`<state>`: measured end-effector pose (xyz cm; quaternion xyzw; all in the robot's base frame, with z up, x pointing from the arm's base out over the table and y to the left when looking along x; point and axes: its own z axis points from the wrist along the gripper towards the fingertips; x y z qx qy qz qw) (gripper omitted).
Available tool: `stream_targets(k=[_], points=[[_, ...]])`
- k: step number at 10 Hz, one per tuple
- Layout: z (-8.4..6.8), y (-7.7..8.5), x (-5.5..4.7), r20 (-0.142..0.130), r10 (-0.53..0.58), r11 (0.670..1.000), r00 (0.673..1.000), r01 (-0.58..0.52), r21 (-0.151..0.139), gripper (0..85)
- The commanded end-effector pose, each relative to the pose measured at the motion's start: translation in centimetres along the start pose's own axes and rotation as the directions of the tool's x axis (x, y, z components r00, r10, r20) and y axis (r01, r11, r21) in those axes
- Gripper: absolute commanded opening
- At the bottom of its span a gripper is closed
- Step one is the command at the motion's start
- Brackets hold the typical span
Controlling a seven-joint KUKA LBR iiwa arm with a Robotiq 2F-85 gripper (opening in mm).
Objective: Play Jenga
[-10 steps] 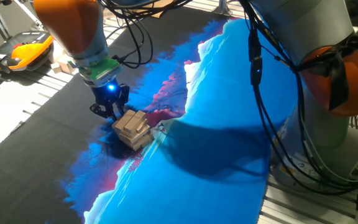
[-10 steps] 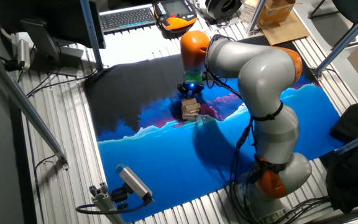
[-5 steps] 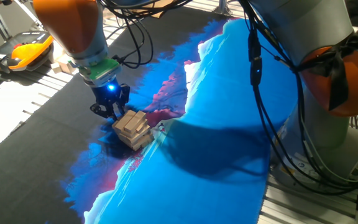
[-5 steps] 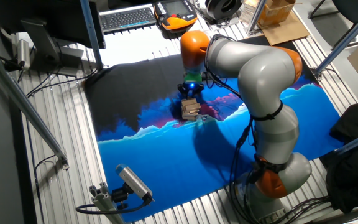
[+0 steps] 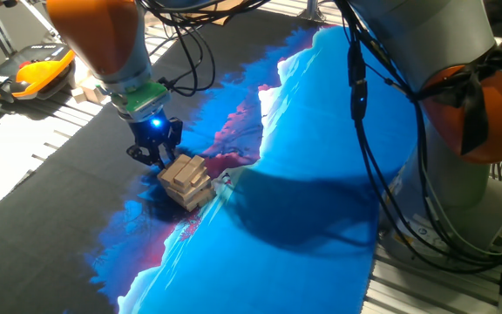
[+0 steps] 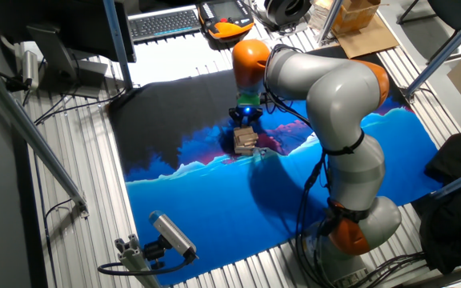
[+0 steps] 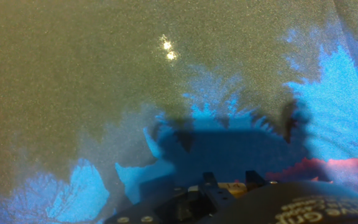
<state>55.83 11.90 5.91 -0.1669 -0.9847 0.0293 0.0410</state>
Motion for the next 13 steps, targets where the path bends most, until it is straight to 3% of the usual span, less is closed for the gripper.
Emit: stream_targets(k=[1, 13], points=[[-0.02, 0.0, 0.03, 0.0, 0.002, 1.0, 1.0, -0.002, 0.0, 17.0], [0.16, -0.2, 0.55, -0.003, 0.041, 0.999, 0.999, -0.041, 0.0, 17.0]])
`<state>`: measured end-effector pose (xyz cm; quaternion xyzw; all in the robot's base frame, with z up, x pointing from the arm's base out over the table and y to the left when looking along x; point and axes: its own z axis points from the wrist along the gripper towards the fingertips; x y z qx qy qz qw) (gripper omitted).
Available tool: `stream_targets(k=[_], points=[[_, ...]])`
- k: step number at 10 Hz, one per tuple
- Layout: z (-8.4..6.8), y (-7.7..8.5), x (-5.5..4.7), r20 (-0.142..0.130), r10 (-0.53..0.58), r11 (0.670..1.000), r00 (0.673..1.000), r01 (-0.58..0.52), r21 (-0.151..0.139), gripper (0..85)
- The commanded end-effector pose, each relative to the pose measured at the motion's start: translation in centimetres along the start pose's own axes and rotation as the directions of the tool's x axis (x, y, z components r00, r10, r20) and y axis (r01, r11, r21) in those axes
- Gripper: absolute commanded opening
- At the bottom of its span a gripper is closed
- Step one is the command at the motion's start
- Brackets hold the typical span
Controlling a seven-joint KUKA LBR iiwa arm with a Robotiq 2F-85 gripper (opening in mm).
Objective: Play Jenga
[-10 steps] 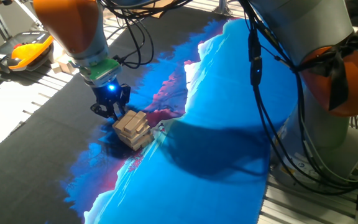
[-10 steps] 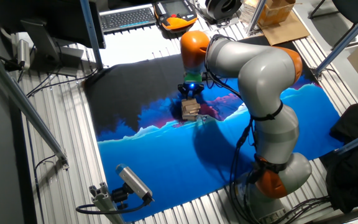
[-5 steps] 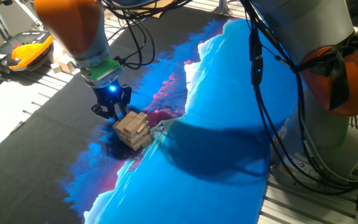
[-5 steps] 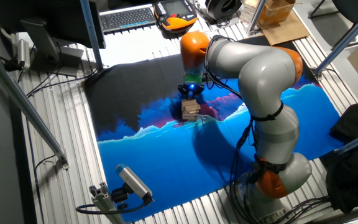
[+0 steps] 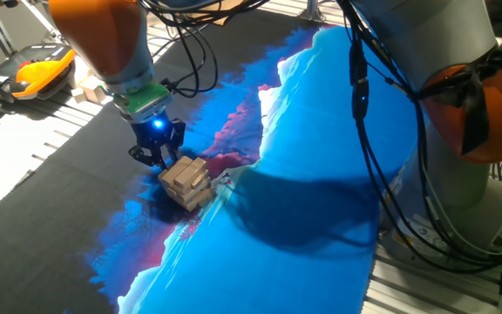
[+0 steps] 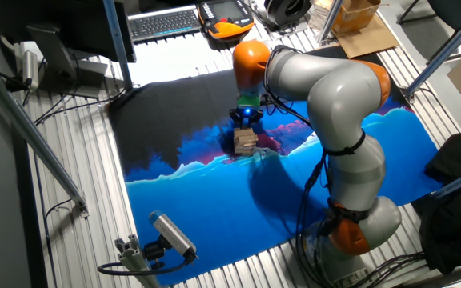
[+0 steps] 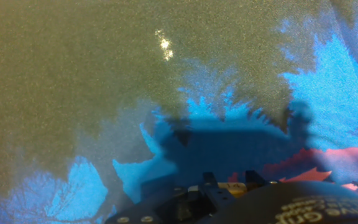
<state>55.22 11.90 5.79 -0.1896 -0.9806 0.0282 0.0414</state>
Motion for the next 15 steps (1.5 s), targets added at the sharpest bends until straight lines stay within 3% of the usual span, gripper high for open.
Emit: stream_targets(k=[1, 15], points=[[0.02, 0.01, 0.03, -0.001, 0.009, 1.0, 1.0, -0.009, -0.004, 17.0], [0.08, -0.4, 0.43, 0.002, 0.031, 1.0, 1.0, -0.031, -0.004, 17.0]])
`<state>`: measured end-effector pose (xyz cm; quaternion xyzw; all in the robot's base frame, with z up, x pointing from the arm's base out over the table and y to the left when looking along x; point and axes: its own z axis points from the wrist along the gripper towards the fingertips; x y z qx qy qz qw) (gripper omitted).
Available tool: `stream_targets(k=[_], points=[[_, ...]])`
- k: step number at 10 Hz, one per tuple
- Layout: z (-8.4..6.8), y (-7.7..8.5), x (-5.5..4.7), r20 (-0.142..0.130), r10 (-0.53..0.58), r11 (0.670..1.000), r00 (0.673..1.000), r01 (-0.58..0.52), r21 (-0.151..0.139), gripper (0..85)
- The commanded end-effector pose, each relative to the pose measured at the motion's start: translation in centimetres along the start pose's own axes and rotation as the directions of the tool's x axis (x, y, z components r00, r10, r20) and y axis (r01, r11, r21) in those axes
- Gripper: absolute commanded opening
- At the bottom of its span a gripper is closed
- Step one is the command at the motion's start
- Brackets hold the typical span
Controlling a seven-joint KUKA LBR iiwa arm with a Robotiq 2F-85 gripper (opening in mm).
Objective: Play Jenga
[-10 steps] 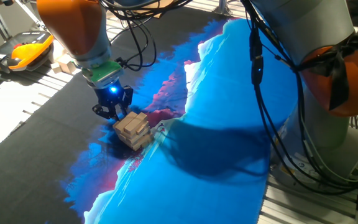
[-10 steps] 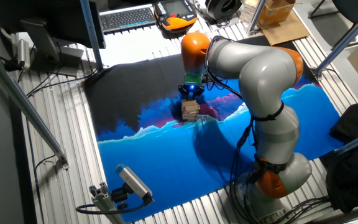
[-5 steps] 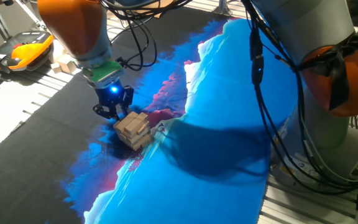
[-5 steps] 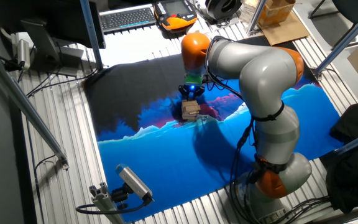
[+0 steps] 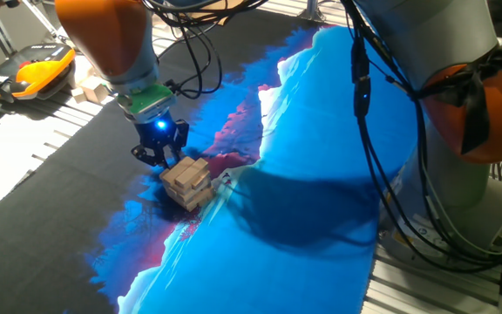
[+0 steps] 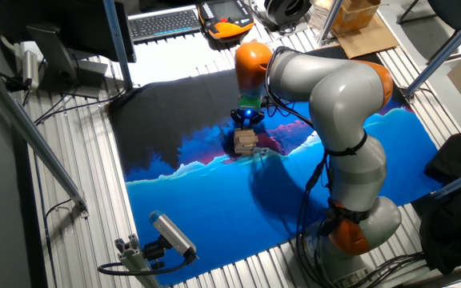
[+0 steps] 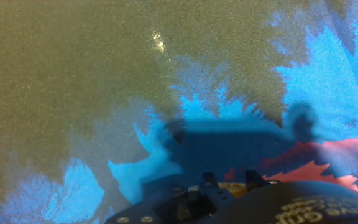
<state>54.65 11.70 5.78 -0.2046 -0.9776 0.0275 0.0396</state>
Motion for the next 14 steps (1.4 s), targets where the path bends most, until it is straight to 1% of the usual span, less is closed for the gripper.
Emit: stream_targets(k=[1, 14], points=[[-0.02, -0.01, 0.02, 0.001, 0.0, 1.0, 1.0, 0.0, 0.001, 17.0], [0.43, -0.08, 0.03, -0.003, 0.012, 1.0, 1.0, -0.012, -0.003, 17.0]])
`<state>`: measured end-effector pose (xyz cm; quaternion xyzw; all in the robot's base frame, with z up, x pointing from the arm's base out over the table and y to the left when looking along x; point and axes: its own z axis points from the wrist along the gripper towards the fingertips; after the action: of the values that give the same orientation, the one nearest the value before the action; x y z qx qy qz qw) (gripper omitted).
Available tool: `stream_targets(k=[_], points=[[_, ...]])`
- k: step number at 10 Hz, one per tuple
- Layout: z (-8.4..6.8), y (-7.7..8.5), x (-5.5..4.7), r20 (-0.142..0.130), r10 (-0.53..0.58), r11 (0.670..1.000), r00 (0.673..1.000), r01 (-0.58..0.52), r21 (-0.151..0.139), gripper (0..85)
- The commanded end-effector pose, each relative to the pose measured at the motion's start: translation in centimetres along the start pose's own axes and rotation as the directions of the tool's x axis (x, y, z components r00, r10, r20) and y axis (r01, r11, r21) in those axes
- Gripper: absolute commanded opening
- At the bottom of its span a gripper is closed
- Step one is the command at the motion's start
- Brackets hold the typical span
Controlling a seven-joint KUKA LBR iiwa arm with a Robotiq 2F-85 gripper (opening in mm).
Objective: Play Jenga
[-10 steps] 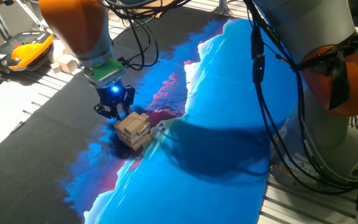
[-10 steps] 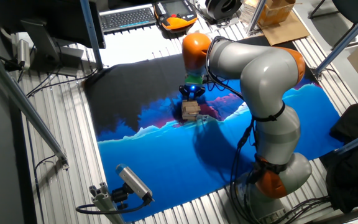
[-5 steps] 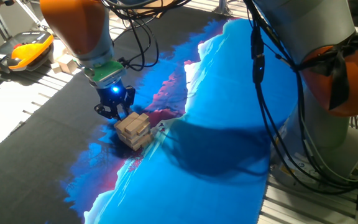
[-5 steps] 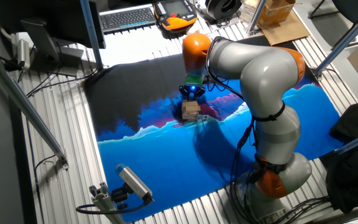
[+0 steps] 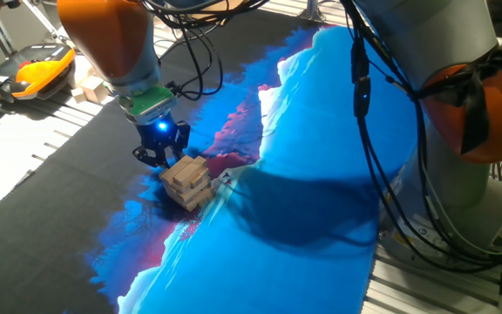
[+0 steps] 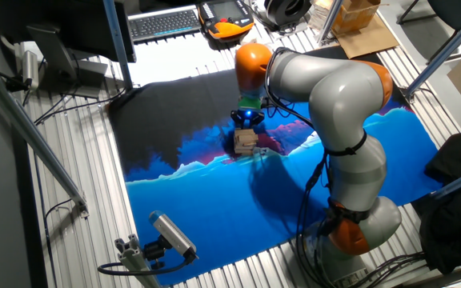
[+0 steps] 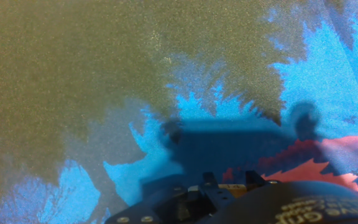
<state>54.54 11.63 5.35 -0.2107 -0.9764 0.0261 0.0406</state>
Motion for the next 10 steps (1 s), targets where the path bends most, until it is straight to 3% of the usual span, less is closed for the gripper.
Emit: stream_targets(k=[1, 10], points=[[-0.04, 0.02, 0.01, 0.0, 0.0, 1.0, 1.0, 0.0, 0.0, 17.0], [-0.38, 0.24, 0.08, 0.0, 0.003, 1.0, 1.0, -0.003, 0.006, 17.0]])
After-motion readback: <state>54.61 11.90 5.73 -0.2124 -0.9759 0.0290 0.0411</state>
